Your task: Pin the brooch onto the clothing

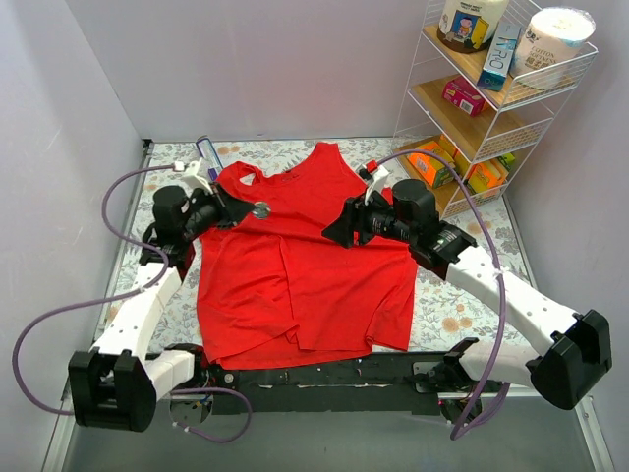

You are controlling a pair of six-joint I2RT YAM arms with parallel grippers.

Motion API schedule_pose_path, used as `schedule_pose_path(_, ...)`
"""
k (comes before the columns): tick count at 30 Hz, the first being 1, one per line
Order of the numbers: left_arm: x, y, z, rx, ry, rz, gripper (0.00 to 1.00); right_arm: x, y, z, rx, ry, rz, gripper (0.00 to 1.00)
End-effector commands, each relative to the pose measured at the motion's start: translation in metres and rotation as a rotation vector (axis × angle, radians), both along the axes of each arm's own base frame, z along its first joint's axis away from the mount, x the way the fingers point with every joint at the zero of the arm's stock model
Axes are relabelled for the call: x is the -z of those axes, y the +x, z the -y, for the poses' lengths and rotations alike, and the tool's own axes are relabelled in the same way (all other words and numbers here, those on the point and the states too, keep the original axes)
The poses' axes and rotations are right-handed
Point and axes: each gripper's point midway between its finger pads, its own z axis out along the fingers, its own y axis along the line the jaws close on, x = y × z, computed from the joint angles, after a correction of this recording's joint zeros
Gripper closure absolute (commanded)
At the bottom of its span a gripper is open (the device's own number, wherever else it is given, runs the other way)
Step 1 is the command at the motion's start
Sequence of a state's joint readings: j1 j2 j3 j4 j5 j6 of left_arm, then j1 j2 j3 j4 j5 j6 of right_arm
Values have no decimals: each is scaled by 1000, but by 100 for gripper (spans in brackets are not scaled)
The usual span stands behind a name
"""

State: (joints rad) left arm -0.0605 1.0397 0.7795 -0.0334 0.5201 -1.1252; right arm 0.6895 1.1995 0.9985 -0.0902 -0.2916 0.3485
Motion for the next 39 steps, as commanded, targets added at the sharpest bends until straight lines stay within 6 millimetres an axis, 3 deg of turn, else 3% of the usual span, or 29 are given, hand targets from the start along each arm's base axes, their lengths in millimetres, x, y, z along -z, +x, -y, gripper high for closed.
schedule_pose_path(1, -22, -2, 56, 249, -104, 101, 100, -33, -9, -13, -68, 130, 49, 36)
schedule_pose_path(4, -25, -13, 78, 367, -159, 131, 100, -38, -10, -19, -98, 160, 47, 34)
schedule_pose_path(5, -17, -16, 80, 389, -169, 115, 100, -38, -10, -22, -108, 166, 45, 33)
schedule_pose_path(9, -13, -30, 85, 445, -194, 96, 100, -43, -7, -27, -144, 204, 49, 31)
schedule_pose_path(13, -19, -45, 85, 475, -206, 132, 100, -36, -6, -31, -172, 201, 25, 31)
schedule_pose_path(25, -23, -62, 93, 546, -190, 161, 100, -41, 1, -48, -228, 239, 8, 32)
schedule_pose_path(39, -20, -78, 109, 645, -192, 157, 100, -41, -2, -51, -252, 283, 14, 37)
